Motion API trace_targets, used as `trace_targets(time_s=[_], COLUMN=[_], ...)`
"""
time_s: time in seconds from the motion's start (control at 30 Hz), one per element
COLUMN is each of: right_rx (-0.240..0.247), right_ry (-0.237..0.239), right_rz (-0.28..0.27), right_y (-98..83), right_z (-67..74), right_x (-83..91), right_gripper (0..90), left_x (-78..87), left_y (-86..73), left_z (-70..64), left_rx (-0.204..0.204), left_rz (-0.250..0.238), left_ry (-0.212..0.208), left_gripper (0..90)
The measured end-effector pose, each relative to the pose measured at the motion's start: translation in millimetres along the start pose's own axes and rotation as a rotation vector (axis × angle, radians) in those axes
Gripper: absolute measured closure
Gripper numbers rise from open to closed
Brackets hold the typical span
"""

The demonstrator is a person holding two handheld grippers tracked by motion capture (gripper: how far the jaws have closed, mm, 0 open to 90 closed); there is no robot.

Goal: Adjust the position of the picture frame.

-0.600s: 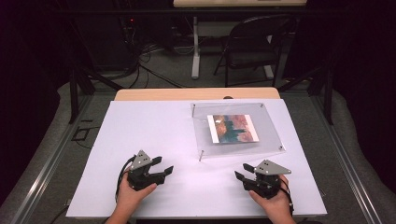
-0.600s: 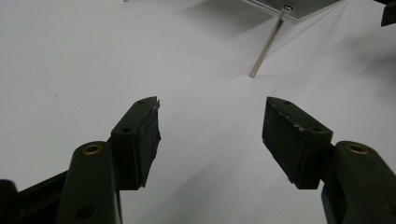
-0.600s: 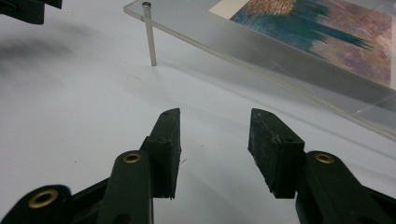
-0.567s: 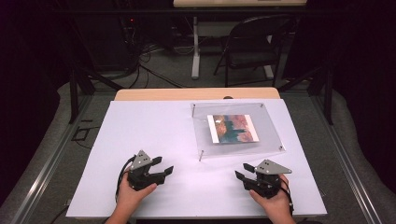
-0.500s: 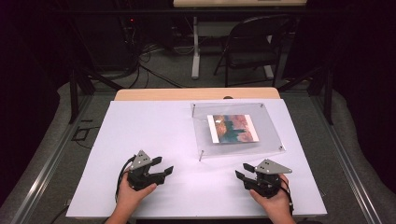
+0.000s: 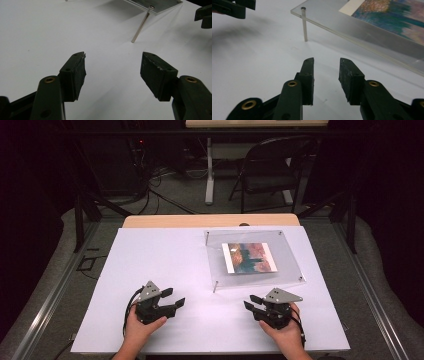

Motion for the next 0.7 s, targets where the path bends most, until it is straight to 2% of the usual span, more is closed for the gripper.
trace_targets(time_s=[0.17, 0.3, 0.47, 0.53, 0.7], right_rx=[-0.022, -0.01, -0.025, -0.017, 0.017], right_ry=[0.034, 0.046, 0.071, 0.082, 0.075], right_rz=[0.023, 0.029, 0.054, 0.062, 0.082], right_y=[5.4, 10.4, 14.2, 15.7, 19.8], right_z=[8.4, 15.7, 26.1, 31.4, 39.8], right_x=[-18.0, -34.3, -55.0, -61.9, -72.8], right_gripper=[67.2, 67.9, 68.9, 70.2, 74.7], left_x=[0.5, 1.3, 2.1, 1.8, 1.5], left_y=[0.3, -0.3, -0.9, -1.1, -1.4], left_z=[0.2, 0.9, 2.3, 2.7, 2.6], left_rx=[0.001, 0.009, 0.02, 0.023, 0.027], left_rz=[-0.004, -0.007, -0.004, -0.006, -0.007], left_ry=[0.0, -0.002, 0.001, 0.0, -0.001], left_gripper=[36.9, 36.9, 36.8, 36.8, 36.8])
Point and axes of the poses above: each handheld gripper's, and its own axes: x roughly backward along the jaws, y roughly out of its top, z roughly to its left, the point moved 4 cm from there along -x, roughly forward along the jaws, and after that the axes turned 11 degrees about -y, right-handed, at the moved point
